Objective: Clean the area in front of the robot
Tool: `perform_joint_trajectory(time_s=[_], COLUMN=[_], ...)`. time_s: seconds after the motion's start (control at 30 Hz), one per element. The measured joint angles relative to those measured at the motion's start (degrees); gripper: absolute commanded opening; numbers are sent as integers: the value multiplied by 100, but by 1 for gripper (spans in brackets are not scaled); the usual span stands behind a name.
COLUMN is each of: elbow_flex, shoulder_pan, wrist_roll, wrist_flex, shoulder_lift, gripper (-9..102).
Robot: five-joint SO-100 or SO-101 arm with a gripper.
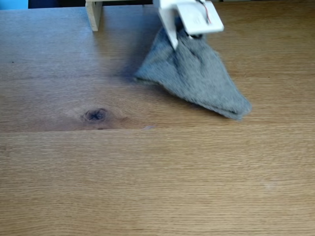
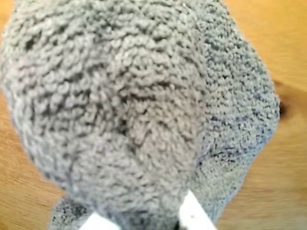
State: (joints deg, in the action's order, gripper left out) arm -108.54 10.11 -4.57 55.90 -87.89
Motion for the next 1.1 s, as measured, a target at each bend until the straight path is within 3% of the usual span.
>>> perform_joint_trajectory(time_s=[0.47,0.83,1.1], elbow_flex=[9,18,18], shoulder_pan=[598,896,563], wrist_roll=[-1072,-826,-9], wrist_flex=[-2312,-4219,-5906], shoulder_lift=[2452,3727,4491], gripper=[0,0,0])
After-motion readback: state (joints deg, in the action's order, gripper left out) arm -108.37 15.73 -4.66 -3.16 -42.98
